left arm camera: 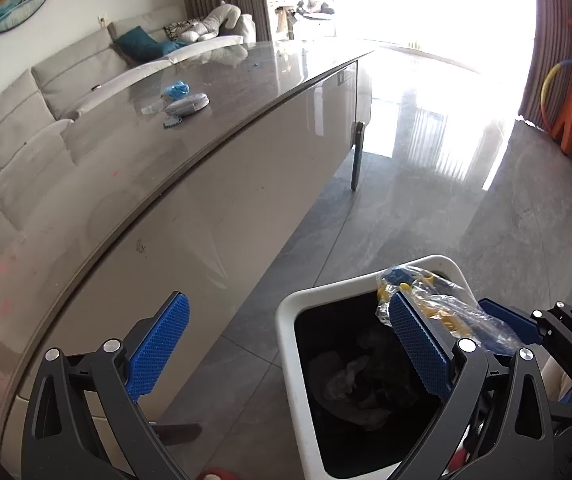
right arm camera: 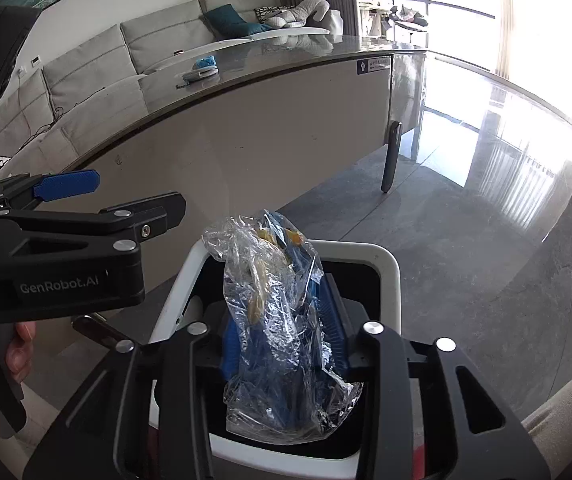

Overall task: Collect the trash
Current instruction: 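Open the left tool over the bin while the right tool releases the plastic bag, then move both open tools back to the bear tin and zip bag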

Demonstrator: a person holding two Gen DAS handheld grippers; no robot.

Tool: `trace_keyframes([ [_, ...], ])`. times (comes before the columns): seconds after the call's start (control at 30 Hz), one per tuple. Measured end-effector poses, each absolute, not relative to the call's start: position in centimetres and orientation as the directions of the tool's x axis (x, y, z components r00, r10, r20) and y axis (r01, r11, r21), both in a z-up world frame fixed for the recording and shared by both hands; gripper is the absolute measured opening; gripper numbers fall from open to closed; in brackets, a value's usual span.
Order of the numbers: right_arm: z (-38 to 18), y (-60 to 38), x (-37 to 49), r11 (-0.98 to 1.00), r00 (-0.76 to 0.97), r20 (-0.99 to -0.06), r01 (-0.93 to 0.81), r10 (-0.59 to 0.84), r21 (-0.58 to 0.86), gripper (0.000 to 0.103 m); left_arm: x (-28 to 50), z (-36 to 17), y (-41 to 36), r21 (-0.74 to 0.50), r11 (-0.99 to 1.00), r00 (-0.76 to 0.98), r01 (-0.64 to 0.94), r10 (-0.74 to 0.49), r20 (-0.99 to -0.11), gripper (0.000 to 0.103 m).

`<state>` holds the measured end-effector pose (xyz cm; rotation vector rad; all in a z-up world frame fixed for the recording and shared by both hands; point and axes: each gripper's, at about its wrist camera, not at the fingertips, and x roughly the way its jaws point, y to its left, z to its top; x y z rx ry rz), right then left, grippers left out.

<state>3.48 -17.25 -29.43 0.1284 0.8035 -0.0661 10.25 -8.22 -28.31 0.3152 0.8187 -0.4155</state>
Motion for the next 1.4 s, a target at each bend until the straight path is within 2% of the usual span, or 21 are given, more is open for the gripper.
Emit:
trace_keyframes([
  [0.03, -29.5, -17.1, 3.5, 0.992, 0.692, -0.721, 0.100, -0.019, 0.071, 0.099, 10.2, -28.3, -8.2, 0.110, 0.874, 0.611, 0.473, -0.236, -0.756, 0.098],
  [0.17, -29.8, -16.7, 3.4, 0.994, 0.703, -0.707, 0.110, -0.079, -0.002, 0.099, 10.1, -28.1, -8.1, 0.103, 0.874, 0.617, 0.475, -0.248, -0.747, 0.098],
  [0.53, -28.6, -17.7, 3.3, 0.987, 0.731, -0.675, 0.158, -0.099, 0.026, 0.099, 10.5, -27.8, -7.5, 0.091, 0.883, 0.630, 0.461, -0.253, -0.734, 0.098],
  [0.73, -26.4, -17.7, 4.8, 0.992, 0.763, -0.639, 0.127, -0.098, -0.001, 0.099, 11.5, -26.8, -6.6, 0.053, 0.903, 0.642, 0.425, -0.259, -0.722, 0.098],
  [1.2, -20.5, -17.7, 11.6, 0.997, 0.855, -0.513, 0.066, -0.074, -0.033, 0.099, 19.8, -21.5, -4.9, 0.003, 0.958, 0.716, 0.285, -0.211, -0.666, 0.098],
  [1.4, -18.6, -18.0, 15.8, 0.997, 0.877, -0.475, 0.044, -0.068, -0.061, 0.099, 24.8, -20.8, -4.6, -0.030, 0.970, 0.708, 0.243, -0.198, -0.678, 0.098],
])
